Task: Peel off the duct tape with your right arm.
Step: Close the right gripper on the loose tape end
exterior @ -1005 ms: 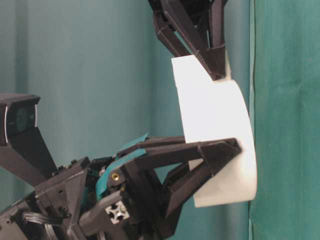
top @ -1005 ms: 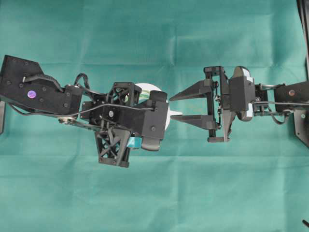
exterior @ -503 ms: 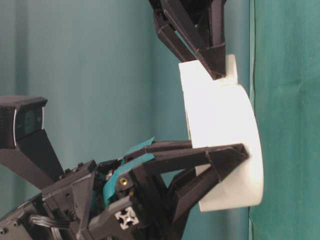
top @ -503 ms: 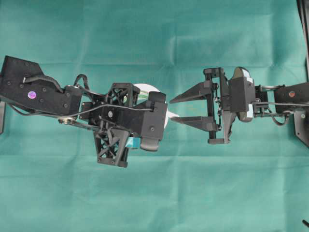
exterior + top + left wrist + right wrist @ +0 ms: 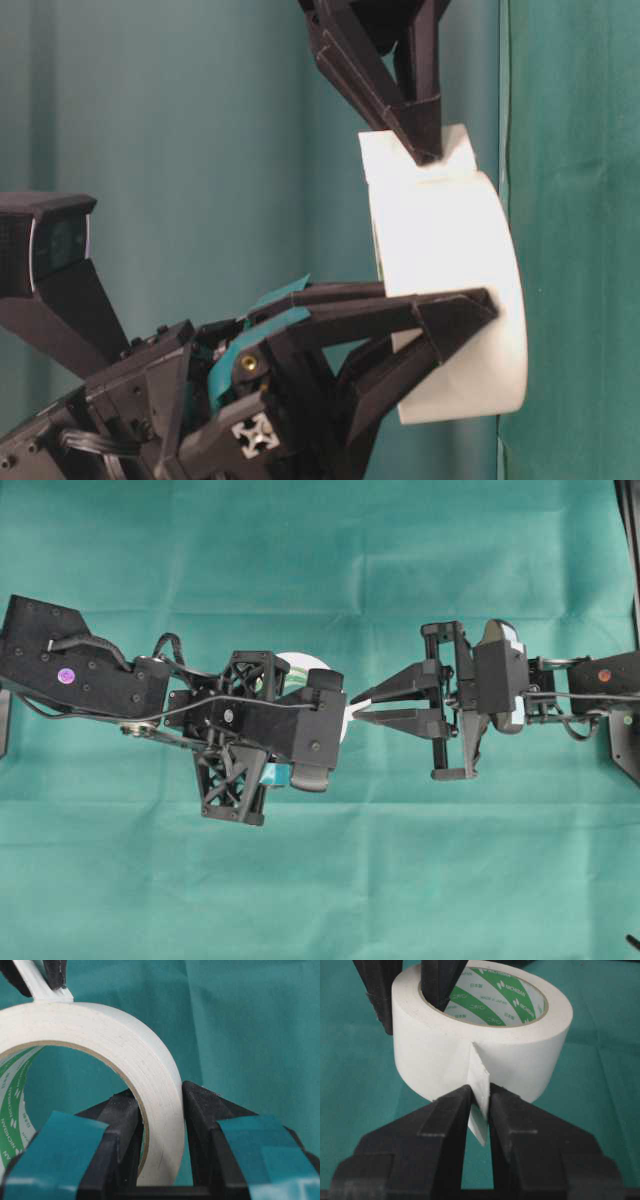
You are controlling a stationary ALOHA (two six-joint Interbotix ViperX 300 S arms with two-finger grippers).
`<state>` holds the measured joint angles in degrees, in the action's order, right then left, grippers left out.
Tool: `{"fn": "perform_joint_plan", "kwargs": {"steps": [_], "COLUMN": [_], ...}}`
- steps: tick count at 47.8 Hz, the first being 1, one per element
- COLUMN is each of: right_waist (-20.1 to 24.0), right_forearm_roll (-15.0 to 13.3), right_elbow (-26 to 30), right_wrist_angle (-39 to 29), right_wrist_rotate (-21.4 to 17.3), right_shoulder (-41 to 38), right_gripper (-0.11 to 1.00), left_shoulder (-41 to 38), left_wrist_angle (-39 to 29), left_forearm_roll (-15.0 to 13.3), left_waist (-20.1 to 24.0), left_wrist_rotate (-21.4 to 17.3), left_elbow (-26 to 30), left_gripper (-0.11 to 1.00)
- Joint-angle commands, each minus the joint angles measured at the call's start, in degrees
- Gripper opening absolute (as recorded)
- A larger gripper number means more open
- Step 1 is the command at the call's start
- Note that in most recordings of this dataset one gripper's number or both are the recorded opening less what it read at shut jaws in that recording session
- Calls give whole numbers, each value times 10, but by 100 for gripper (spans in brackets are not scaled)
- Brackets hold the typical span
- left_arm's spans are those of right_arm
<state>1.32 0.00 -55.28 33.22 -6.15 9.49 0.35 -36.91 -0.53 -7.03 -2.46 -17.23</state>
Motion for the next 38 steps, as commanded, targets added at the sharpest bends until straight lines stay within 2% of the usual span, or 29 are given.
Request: {"fn": "perform_joint_plan", "kwargs": {"steps": [1, 38], "right_waist": [1, 9], "right_forearm_roll": [1, 1], "right_elbow": [12, 25], "right_wrist_angle": [4, 6], "right_wrist_rotate": [-1, -1], "right_shoulder": [4, -21], "right_gripper": [-6, -9], "left_shoulder": [18, 18], "left_wrist_angle": [4, 6], "left_forearm_roll": [1, 1], "left_waist": [-1, 6], "left_wrist_rotate": [-2, -2], "left_elbow": [8, 1], "left_gripper": [21, 21]}}
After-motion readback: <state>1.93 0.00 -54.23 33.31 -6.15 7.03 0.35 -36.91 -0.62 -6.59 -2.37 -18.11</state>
